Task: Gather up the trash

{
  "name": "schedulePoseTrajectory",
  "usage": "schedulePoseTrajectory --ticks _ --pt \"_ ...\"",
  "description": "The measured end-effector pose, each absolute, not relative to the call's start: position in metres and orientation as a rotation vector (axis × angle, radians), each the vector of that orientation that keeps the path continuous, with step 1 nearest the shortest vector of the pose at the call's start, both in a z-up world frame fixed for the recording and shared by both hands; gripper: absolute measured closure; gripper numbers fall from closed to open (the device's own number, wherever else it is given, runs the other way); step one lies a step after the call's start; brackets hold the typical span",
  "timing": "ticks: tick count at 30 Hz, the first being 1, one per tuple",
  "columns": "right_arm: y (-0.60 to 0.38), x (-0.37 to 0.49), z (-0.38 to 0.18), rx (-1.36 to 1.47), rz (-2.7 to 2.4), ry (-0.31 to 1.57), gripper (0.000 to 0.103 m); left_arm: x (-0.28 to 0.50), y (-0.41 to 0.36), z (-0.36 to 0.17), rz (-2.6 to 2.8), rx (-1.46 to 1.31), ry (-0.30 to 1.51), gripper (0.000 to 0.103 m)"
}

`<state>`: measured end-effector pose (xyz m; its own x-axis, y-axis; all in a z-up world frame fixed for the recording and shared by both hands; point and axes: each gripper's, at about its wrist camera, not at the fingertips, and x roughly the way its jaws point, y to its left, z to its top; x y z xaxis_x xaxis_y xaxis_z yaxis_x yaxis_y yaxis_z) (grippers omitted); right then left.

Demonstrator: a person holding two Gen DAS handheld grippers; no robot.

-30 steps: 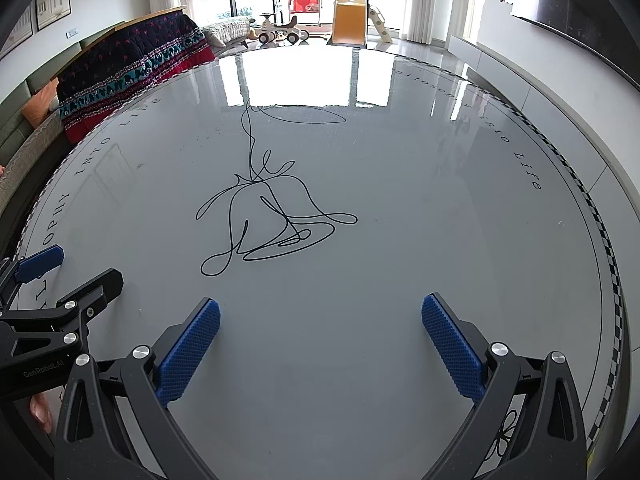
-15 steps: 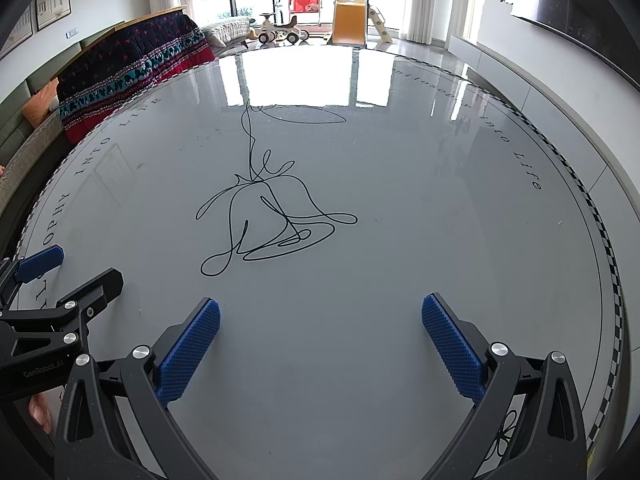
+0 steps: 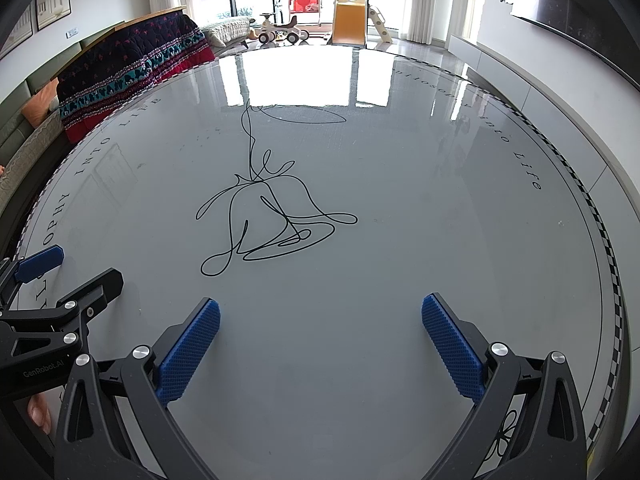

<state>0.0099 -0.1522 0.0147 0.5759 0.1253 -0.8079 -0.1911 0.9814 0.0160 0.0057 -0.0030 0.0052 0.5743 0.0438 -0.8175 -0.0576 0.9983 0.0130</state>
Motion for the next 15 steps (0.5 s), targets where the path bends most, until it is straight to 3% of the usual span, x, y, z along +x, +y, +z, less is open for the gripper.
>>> schedulePoseTrajectory --ticks 15 --pt "-0.1523 0.0094 0.0151 -0.076 0.185 0.939 0.002 0.0059 -0.0018 0.0045 0.059 -0.015 0.957 0.006"
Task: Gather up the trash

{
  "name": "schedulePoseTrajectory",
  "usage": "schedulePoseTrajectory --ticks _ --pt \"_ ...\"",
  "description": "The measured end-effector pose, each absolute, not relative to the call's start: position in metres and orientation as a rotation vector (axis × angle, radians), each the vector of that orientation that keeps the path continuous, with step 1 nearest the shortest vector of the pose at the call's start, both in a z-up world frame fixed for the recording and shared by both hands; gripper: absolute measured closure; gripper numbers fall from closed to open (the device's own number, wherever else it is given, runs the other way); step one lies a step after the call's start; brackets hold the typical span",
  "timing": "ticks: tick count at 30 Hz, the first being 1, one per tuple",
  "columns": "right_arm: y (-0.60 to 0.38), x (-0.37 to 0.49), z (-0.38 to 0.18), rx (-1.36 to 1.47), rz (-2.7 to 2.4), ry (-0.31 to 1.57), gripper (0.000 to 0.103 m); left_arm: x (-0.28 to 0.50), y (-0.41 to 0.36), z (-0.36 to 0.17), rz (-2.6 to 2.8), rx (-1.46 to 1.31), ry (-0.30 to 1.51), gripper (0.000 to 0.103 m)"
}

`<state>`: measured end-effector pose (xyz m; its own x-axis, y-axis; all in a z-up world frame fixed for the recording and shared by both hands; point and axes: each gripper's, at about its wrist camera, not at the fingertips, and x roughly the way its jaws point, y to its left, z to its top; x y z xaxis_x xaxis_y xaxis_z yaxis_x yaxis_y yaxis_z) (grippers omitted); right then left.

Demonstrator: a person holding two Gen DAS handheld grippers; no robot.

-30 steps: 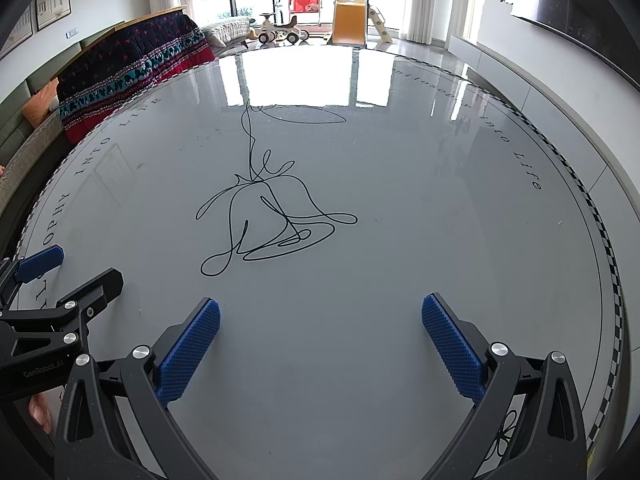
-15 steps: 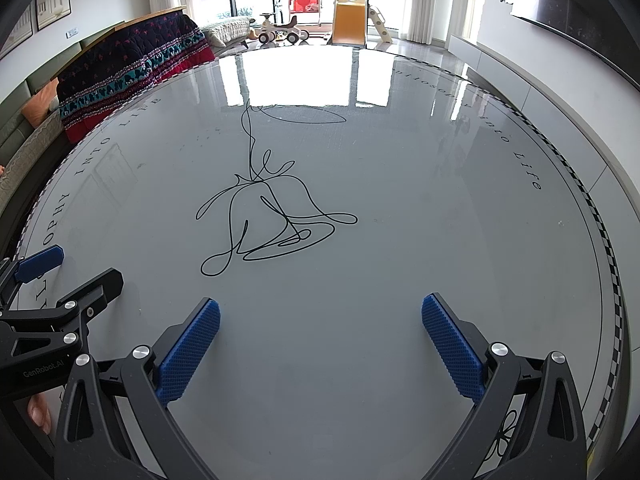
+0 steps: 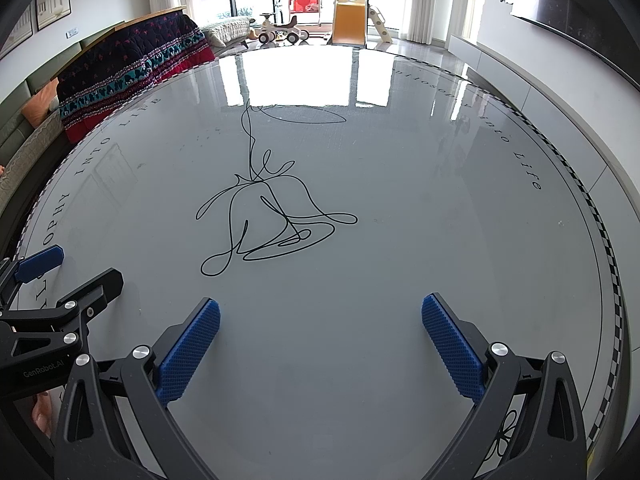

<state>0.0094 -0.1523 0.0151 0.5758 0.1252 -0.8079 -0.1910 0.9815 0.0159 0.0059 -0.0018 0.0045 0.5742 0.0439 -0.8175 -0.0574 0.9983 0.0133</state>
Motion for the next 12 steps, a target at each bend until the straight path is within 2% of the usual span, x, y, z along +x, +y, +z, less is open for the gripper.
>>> schedulePoseTrajectory --ticks 12 --pt "-0.1523 0.0097 0.0148 -0.076 0.185 0.939 0.002 0.0060 -0.0016 0.0045 0.059 -0.015 0.957 0.006"
